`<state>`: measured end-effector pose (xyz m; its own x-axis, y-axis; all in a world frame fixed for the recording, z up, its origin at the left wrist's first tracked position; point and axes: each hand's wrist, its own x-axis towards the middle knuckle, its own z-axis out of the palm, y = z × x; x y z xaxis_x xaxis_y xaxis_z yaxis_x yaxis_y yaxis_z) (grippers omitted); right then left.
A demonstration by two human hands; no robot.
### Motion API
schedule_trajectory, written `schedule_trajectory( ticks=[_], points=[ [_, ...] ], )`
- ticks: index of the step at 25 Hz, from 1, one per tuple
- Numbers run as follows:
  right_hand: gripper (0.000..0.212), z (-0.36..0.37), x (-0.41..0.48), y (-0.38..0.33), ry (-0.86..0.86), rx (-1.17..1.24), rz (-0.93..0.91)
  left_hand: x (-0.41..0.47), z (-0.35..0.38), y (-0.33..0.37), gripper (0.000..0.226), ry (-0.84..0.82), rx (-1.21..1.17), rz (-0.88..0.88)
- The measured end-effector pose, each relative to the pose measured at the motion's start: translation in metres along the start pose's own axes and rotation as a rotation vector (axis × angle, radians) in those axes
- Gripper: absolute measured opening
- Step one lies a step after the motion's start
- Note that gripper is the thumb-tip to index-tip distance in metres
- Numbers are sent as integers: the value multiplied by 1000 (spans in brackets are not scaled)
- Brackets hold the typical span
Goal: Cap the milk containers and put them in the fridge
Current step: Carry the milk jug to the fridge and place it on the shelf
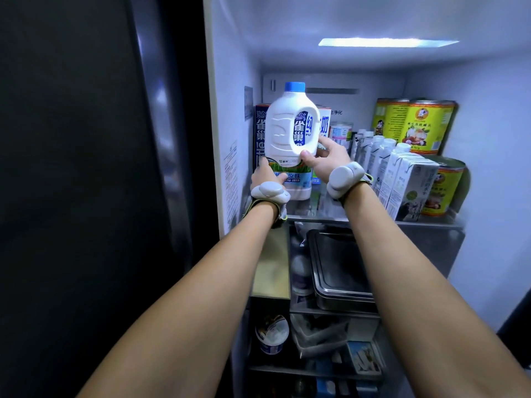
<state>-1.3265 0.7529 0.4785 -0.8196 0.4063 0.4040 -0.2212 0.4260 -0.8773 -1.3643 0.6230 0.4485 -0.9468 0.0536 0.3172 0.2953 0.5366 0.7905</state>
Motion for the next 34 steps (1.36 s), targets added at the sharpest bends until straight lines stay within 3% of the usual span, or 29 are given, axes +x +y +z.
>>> schedule_trajectory(
  ticks=[7,11,17,21,25,28,32,34],
  points=[
    [48,7,21,11,39,17,5,20,9,-2,44,-5,24,8],
    [44,7,17,11,100,22,124,13,0,3,40,-27,75,3],
    [20,0,-20,8,178,63,262,-37,-24,-4,42,-24,223,89],
    [27,0,-74,-18,111,66,299,-96,-61,-11,36,18,180,137],
    [25,15,-154,-46,108,289,360,-170,-101,-23,28,7,114,215],
    [23,22,-222,-60,40,318,377,-227,-136,-40,25,19,106,240],
    [16,34,-318,-73,-29,365,414,-308,-176,-79,23,66,84,163],
    [22,43,-359,-78,-79,376,430,-345,-192,-96,22,97,82,137]
  ],
)
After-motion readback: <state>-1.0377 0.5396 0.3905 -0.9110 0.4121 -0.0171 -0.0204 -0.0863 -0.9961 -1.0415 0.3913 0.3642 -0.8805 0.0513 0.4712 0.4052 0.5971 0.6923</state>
